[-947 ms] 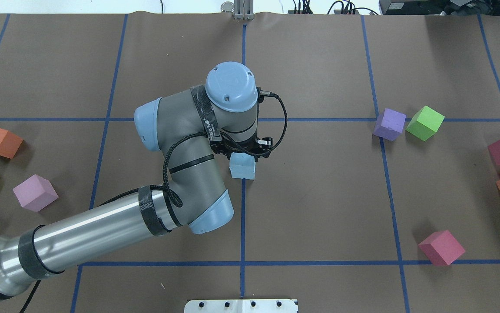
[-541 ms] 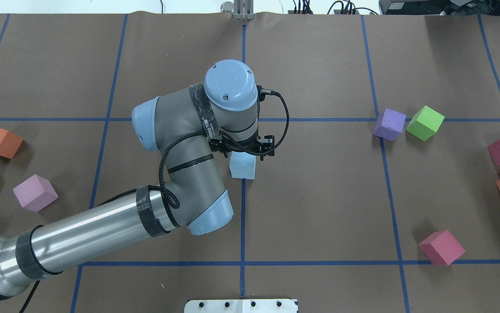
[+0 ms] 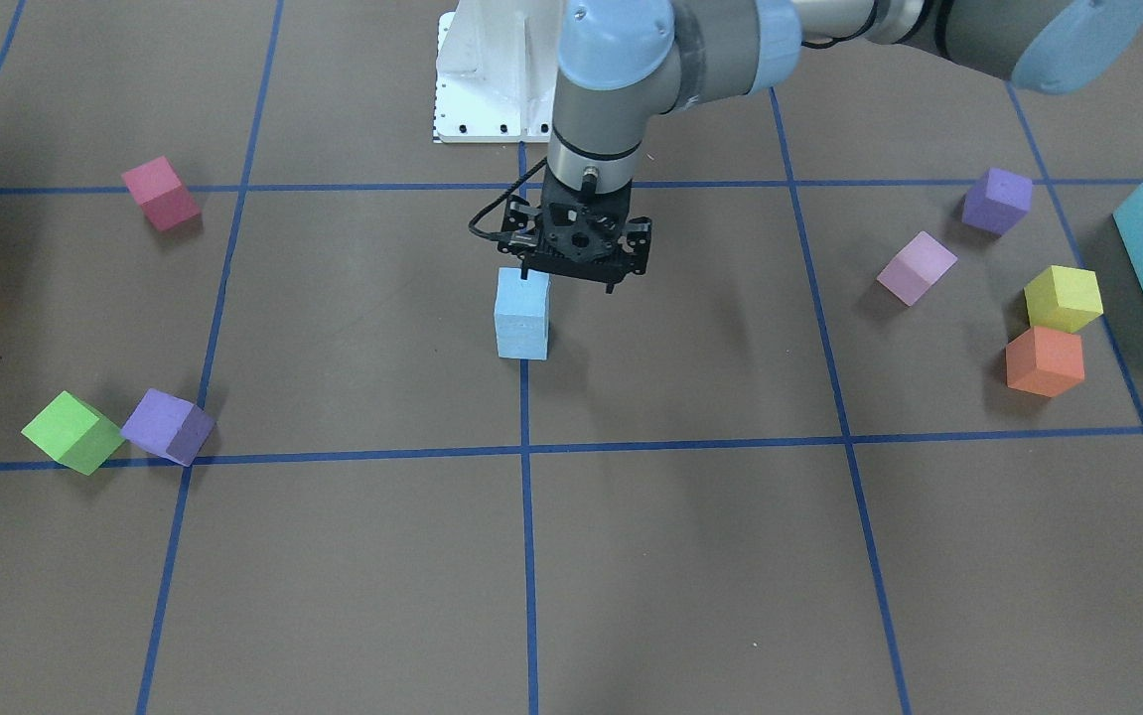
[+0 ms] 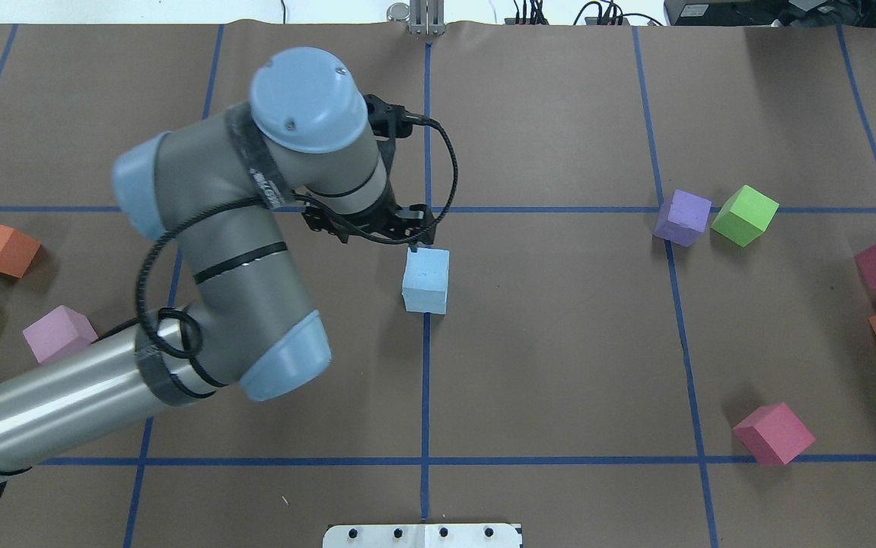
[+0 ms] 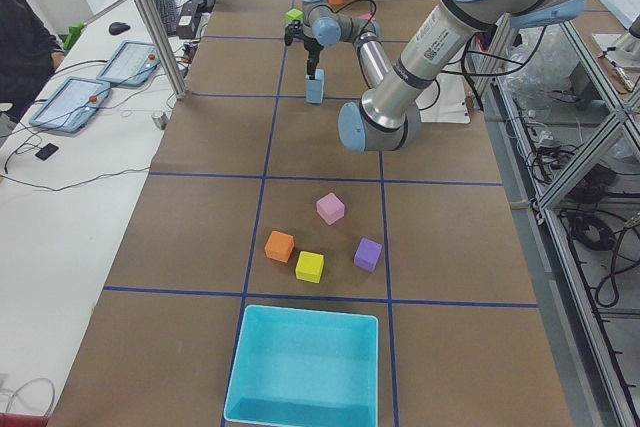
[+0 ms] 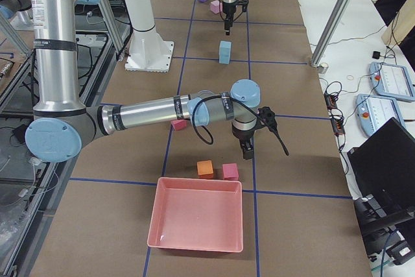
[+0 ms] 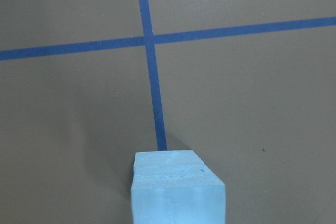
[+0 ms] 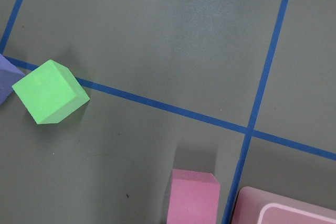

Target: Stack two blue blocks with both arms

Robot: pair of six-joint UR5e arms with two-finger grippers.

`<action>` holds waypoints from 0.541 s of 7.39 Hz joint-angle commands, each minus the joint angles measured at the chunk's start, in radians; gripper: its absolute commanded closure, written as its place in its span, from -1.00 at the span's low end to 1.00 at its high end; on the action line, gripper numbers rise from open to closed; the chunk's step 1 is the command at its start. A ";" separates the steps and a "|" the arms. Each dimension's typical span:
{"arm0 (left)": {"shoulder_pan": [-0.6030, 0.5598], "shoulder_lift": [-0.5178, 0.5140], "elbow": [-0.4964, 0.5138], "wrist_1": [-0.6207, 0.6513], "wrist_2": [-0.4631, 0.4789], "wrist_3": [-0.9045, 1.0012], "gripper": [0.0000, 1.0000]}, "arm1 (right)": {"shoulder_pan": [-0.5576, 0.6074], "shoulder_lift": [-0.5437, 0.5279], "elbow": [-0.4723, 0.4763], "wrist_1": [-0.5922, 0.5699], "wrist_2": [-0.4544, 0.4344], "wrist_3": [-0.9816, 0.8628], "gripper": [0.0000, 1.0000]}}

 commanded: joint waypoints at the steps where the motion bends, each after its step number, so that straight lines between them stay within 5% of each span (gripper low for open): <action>1: -0.120 0.135 -0.146 0.036 -0.091 0.096 -0.95 | -0.002 0.008 -0.002 -0.002 0.000 0.002 -1.00; 4: -0.279 0.264 -0.179 0.032 -0.137 0.265 -0.96 | -0.003 0.027 -0.008 -0.002 -0.002 0.045 -1.00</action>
